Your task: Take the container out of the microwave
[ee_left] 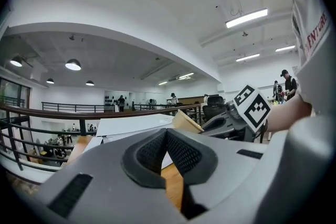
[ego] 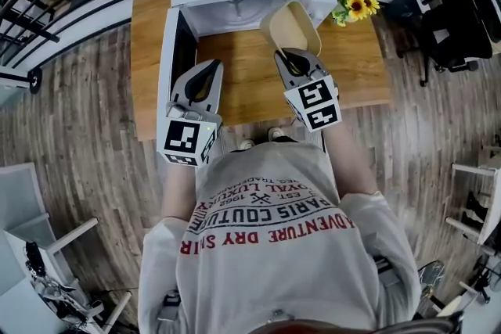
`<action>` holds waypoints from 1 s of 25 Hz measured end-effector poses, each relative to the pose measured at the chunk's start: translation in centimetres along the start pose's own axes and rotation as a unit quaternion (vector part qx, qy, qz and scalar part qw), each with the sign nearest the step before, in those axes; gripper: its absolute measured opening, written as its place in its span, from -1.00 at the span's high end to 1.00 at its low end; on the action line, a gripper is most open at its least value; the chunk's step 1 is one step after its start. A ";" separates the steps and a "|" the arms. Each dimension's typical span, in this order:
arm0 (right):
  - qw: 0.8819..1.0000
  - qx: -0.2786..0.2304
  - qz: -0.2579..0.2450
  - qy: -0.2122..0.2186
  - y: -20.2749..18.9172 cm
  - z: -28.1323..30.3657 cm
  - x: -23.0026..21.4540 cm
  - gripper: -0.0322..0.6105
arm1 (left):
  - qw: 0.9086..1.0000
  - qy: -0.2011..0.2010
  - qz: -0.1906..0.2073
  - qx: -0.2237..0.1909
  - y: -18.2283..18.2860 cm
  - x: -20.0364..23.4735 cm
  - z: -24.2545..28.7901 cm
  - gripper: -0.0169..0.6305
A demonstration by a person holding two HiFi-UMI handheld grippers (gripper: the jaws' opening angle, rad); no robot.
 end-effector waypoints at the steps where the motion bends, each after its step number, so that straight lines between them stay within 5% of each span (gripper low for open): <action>1: 1.000 -0.021 0.004 -0.008 0.6 -0.6 -0.3 0.80 | 1.000 0.000 0.003 -0.002 0.2 0.0 0.0 0.91; 7: 0.993 -0.110 0.008 -0.045 3.1 -3.5 -1.9 0.80 | 1.000 0.007 0.018 -0.009 1.0 0.7 0.0 0.91; 14: 0.981 -0.189 0.021 -0.032 4.7 -5.6 -2.5 0.80 | 1.000 0.015 0.025 -0.008 1.6 1.2 0.3 0.91; 25: 0.980 -0.199 0.008 -0.019 4.8 -5.9 -2.4 0.80 | 0.999 0.010 0.030 0.005 1.9 0.2 0.6 0.91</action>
Point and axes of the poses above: the fingertips, and each gripper's own axes: z forward along the fingers, x to its left, y out of its top, the point moved 3 cm from there along -z, backward along the fingers, and after that the axes turned 14 degrees about z, right-handed, at the moved point
